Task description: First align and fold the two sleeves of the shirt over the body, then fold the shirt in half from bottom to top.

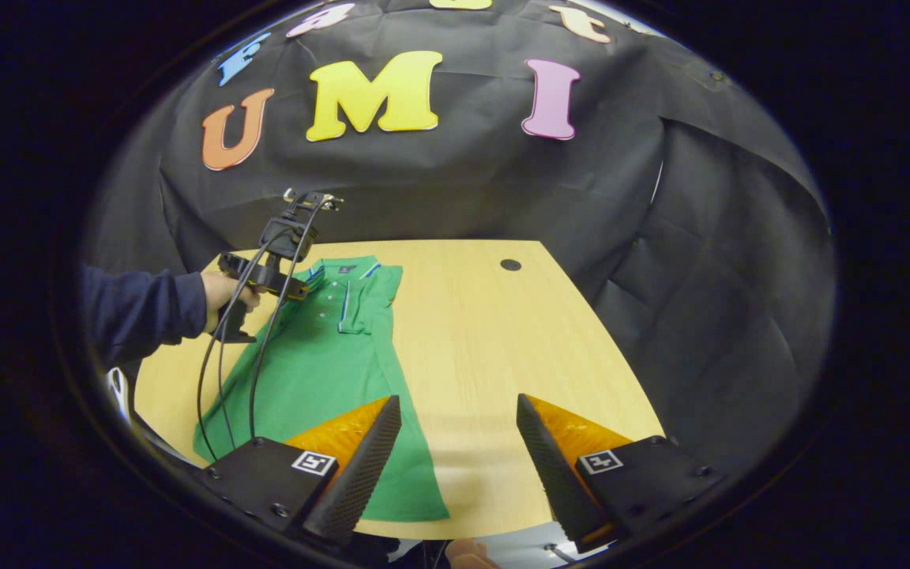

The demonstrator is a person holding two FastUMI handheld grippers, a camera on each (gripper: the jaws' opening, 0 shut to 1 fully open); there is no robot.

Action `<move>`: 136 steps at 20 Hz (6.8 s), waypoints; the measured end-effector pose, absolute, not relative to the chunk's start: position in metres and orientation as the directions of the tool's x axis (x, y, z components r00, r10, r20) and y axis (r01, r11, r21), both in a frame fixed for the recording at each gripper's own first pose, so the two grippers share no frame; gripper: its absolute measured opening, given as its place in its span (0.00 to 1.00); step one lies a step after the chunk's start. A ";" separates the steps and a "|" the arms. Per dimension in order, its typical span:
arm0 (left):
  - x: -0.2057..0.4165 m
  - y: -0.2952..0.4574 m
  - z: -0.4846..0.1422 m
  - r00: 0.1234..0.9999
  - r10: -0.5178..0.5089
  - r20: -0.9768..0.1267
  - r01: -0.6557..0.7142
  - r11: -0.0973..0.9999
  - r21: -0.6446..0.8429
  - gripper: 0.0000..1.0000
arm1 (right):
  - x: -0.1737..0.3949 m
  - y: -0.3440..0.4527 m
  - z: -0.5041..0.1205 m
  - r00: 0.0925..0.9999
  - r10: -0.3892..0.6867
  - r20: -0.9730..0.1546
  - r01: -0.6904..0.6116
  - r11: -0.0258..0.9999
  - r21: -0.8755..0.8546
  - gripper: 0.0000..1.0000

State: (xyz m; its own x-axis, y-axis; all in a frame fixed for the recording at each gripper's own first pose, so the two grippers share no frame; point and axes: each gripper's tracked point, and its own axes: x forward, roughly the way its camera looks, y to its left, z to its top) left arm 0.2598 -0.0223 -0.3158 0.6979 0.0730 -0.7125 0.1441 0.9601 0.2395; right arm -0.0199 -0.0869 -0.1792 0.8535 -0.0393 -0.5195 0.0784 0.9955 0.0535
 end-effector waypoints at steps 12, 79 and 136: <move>0.225 -0.015 -0.295 0.695 -0.010 -0.719 0.072 0.996 0.056 1.00 | -0.011 -0.076 -0.198 0.826 0.049 -0.561 -0.015 0.998 0.066 0.94; -0.169 0.036 -0.364 0.091 -0.100 -0.991 0.013 0.995 -0.099 0.03 | -0.072 -0.026 -0.378 0.138 0.125 -0.983 -0.143 0.984 0.105 0.05; 0.356 0.124 -0.235 0.692 0.154 -0.705 -0.129 0.988 0.089 0.03 | 0.423 0.002 -0.240 0.705 0.217 -0.675 -0.162 0.976 0.145 0.05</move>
